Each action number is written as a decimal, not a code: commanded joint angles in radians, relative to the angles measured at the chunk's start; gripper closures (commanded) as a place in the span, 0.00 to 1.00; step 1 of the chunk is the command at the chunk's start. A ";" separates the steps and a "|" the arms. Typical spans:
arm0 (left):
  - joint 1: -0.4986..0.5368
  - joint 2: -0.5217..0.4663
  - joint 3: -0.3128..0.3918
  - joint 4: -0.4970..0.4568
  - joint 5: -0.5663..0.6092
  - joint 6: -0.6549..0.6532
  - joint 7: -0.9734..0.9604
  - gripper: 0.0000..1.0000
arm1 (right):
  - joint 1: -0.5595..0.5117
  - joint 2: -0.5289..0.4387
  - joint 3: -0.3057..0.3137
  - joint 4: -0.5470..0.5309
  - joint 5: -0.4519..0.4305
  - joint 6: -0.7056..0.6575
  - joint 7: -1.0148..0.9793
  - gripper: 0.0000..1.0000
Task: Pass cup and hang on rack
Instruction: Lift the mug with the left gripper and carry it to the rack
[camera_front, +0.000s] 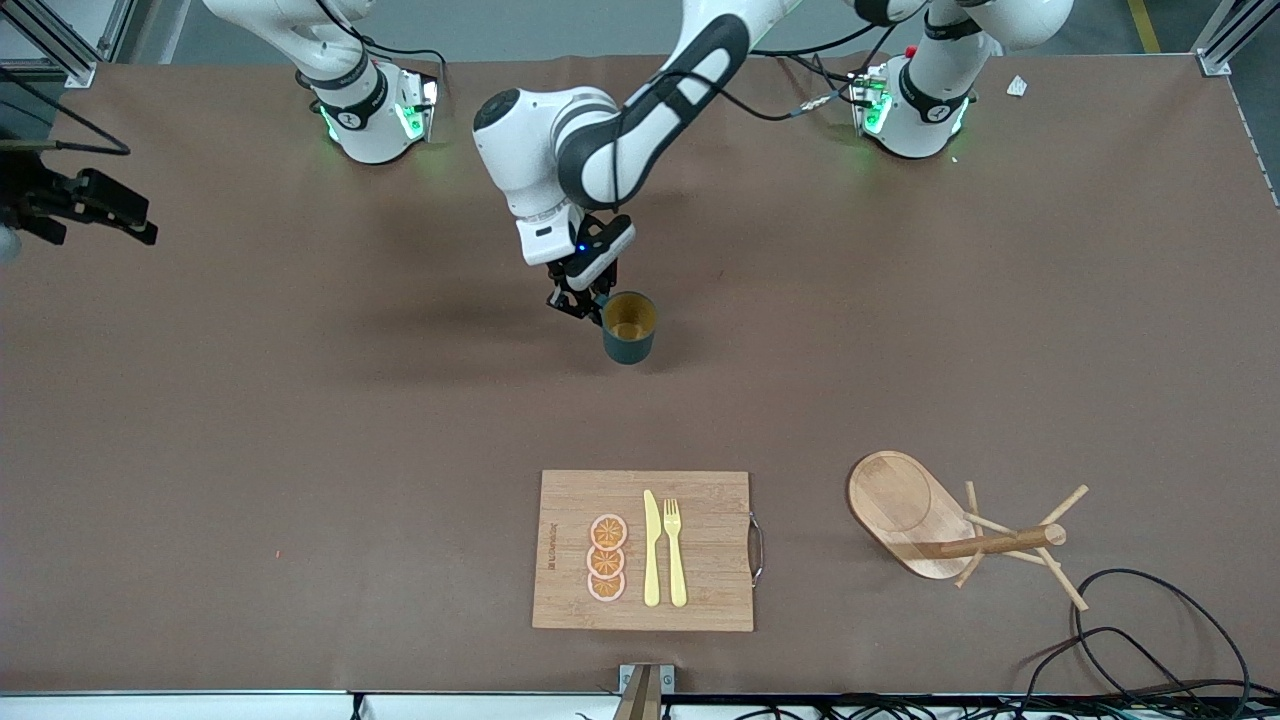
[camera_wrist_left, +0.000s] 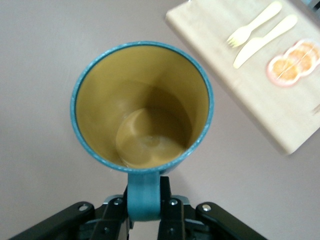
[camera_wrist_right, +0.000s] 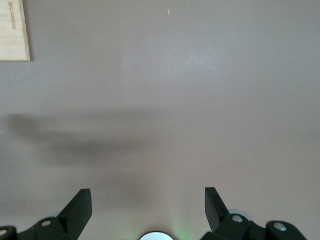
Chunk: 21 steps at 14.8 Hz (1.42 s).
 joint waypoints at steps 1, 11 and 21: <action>0.070 -0.114 -0.005 -0.026 -0.096 -0.012 0.085 1.00 | -0.008 -0.080 0.006 -0.101 0.018 0.035 -0.012 0.00; 0.446 -0.300 -0.008 -0.028 -0.596 -0.010 0.548 1.00 | -0.012 -0.078 -0.003 -0.091 0.054 0.061 -0.036 0.00; 0.797 -0.303 -0.008 -0.031 -1.166 -0.012 0.958 1.00 | -0.002 -0.076 0.004 -0.087 0.005 0.056 -0.052 0.00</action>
